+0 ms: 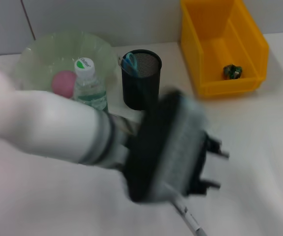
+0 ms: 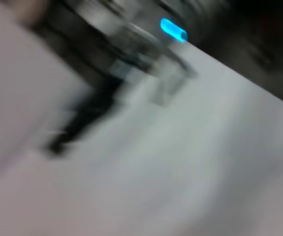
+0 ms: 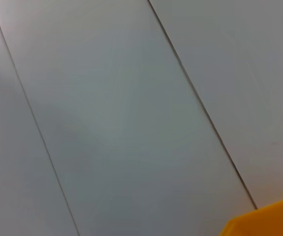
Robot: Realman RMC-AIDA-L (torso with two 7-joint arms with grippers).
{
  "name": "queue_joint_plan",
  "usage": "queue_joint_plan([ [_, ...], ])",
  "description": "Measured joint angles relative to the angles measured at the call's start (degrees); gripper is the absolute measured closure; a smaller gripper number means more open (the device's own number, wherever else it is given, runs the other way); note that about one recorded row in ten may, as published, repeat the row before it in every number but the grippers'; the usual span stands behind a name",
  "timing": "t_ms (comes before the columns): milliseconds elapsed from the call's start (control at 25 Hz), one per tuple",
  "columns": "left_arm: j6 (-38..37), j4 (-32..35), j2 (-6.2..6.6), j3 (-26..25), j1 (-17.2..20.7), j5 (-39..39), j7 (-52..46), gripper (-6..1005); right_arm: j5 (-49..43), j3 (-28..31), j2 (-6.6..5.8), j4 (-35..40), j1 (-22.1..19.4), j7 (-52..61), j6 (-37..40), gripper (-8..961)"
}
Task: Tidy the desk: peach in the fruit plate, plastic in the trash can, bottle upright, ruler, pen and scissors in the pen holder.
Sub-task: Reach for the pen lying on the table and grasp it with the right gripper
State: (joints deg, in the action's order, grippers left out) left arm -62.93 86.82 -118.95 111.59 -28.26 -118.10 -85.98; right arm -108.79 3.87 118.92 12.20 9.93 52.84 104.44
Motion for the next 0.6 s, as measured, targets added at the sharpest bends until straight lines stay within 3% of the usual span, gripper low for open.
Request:
queue_joint_plan([
  [120, 1.11, -1.23, 0.14, -8.11, 7.95, 14.39, 12.21, 461, -0.06, -0.16, 0.0, 2.59, 0.41, 2.06, -0.3, 956],
  [240, -2.1, -9.32, 0.39, -16.36, 14.23, 35.4, 27.5, 461, -1.02, -2.05, 0.03, 7.98, 1.42, 7.29, -0.37, 956],
  [320, -6.25, -16.67, 0.47, -19.89, 15.45, 44.1, 33.85, 461, -2.13, -4.71, 0.15, 12.91, 2.54, 12.18, -0.43, 956],
  [360, -6.25, -16.67, 0.47, -19.89, 15.45, 44.1, 33.85, 461, -2.75, -6.56, 0.24, 15.57, 3.23, 14.63, -0.4, 956],
  [400, -12.25, -28.36, 0.44, -24.45, 15.64, 50.81, 41.24, 461, -3.44, -8.59, 0.26, 18.21, 4.04, 17.34, -0.26, 956],
  [600, -15.56, -43.57, 0.32, -28.41, 15.23, 56.08, 49.5, 461, -6.5, -22.65, 0.42, 34.94, 8.01, 36.38, -1.41, 956],
])
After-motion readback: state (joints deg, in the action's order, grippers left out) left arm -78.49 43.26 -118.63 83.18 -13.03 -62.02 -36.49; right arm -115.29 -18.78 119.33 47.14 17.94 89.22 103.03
